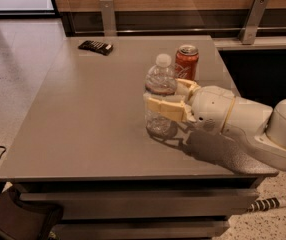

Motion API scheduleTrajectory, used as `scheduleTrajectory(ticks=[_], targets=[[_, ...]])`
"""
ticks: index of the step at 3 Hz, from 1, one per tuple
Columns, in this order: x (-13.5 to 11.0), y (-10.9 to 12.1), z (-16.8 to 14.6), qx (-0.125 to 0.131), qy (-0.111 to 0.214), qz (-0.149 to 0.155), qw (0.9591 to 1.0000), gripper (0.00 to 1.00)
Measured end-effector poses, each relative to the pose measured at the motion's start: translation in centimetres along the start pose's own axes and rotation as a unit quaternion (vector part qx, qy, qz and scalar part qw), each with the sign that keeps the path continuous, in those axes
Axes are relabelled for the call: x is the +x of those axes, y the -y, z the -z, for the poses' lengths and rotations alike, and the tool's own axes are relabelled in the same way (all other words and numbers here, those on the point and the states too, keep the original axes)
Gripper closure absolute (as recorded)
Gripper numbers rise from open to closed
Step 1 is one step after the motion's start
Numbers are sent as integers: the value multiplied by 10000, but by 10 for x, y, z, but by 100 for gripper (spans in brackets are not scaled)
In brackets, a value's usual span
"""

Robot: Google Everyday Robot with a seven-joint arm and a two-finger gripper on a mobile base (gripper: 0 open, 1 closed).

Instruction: Move water bottle near rxbar chocolate

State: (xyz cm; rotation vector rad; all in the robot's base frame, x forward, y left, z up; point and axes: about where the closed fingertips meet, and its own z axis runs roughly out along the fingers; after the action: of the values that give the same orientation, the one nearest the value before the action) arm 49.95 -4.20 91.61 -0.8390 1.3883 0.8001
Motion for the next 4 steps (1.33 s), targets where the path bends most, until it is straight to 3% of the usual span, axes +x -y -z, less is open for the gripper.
scheduleTrajectory(ticks=[1, 2, 3, 4], targets=[[-30, 23, -3, -69, -114, 284, 9995, 100], [-77, 44, -20, 93, -90, 472, 9988, 100], [-120, 70, -40, 233, -110, 645, 9976, 100], [-156, 98, -70, 161, -174, 727, 9971, 100]])
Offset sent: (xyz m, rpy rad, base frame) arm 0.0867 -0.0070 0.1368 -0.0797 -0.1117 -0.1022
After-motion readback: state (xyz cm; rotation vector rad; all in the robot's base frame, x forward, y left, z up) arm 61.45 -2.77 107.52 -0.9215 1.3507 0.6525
